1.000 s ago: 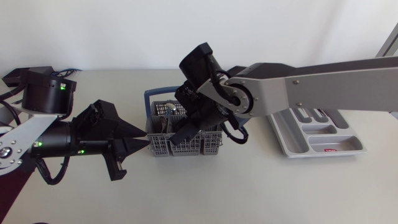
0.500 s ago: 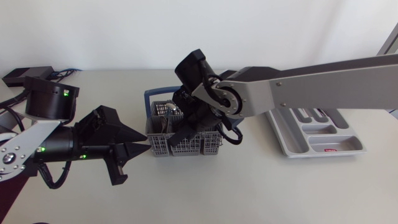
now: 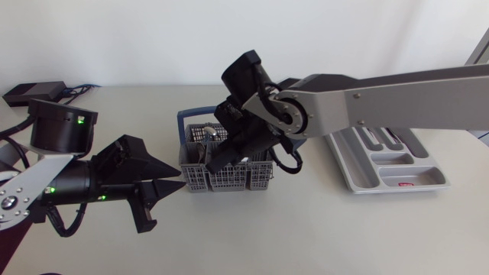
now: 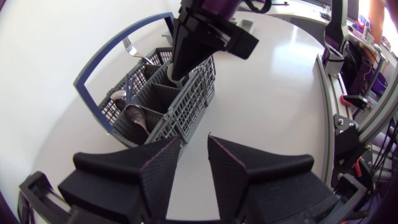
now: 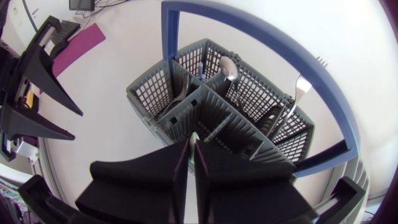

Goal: Sort the cutlery from the basket into the organizer compartments.

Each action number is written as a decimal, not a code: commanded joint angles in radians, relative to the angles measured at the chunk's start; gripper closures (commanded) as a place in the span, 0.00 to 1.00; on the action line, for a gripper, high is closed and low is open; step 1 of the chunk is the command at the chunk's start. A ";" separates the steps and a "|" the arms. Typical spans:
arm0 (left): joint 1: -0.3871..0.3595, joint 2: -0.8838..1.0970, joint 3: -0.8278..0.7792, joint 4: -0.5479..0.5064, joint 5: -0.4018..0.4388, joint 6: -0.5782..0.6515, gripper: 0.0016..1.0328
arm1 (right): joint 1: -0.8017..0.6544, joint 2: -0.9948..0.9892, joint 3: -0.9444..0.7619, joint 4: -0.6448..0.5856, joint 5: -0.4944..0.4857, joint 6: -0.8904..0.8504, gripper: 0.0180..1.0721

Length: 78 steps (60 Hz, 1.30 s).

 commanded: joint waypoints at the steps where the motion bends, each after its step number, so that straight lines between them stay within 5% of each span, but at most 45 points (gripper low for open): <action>1: -0.007 -0.016 -0.024 0.002 -0.005 -0.014 0.68 | -0.013 -0.050 -0.017 0.009 -0.019 0.024 0.94; 29: -0.031 -0.020 -0.014 -0.001 -0.032 -0.015 0.68 | -0.097 -0.252 0.014 -0.077 -0.242 0.062 0.94; 50: -0.071 0.021 0.040 0.000 -0.061 -0.051 0.68 | -0.154 -0.481 -0.018 -0.195 -0.237 0.064 0.94; 78: -0.201 0.162 0.233 -0.035 -0.193 -0.160 0.68 | -0.544 -0.734 -0.236 -0.337 -0.225 -0.108 0.94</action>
